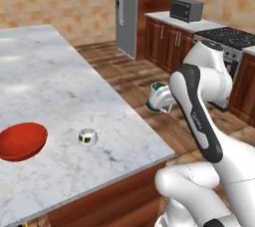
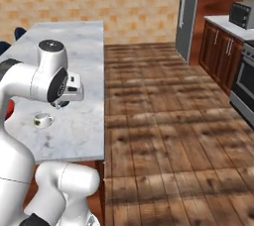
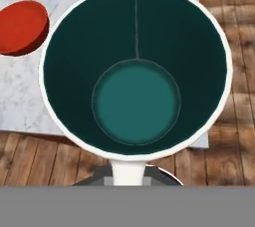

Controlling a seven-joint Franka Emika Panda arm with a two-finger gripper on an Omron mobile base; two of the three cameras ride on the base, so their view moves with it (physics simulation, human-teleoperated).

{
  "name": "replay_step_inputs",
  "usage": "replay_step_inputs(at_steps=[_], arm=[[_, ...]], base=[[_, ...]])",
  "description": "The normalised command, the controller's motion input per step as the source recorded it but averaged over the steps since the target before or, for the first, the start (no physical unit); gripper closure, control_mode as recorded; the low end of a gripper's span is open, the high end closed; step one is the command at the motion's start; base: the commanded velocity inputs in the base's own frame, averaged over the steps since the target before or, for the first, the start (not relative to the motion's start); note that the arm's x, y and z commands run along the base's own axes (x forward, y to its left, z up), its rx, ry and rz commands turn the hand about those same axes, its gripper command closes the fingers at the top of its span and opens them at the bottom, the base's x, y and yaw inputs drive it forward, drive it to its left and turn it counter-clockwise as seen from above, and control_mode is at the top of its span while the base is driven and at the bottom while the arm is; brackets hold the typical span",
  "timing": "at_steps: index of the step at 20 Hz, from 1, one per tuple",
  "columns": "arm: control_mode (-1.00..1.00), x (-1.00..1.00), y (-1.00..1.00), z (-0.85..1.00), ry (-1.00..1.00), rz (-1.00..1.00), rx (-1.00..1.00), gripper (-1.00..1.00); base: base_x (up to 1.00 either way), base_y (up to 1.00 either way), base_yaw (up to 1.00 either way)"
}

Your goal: Clear the mugs and bowl far away from the sink.

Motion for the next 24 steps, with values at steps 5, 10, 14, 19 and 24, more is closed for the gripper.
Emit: replay_step_inputs(at_steps=[5, 10, 14, 19, 24], arm=[[1.0, 0.0, 0.0, 0.0, 0.0, 0.0, 0.0, 1.0], [-1.0, 1.0, 0.04, -0.52, 0.06, 0.31, -0.06, 1.0], [-1.0, 0.93, 0.0, -0.53, 0.1, 0.04, -0.09, 1.0], [-1.0, 0.81, 0.0, -0.58, 0.02, 0.02, -0.13, 1.0], [-1.0, 0.64, 0.0, -0.6, -0.03, 0.0, -0.12, 1.0]], base=[[1.0, 0.04, 0.5], [0.0, 0.0, 0.0], [0.0, 0.0, 0.0], [0.0, 0.0, 0.0], [0.0, 0.0, 0.0]])
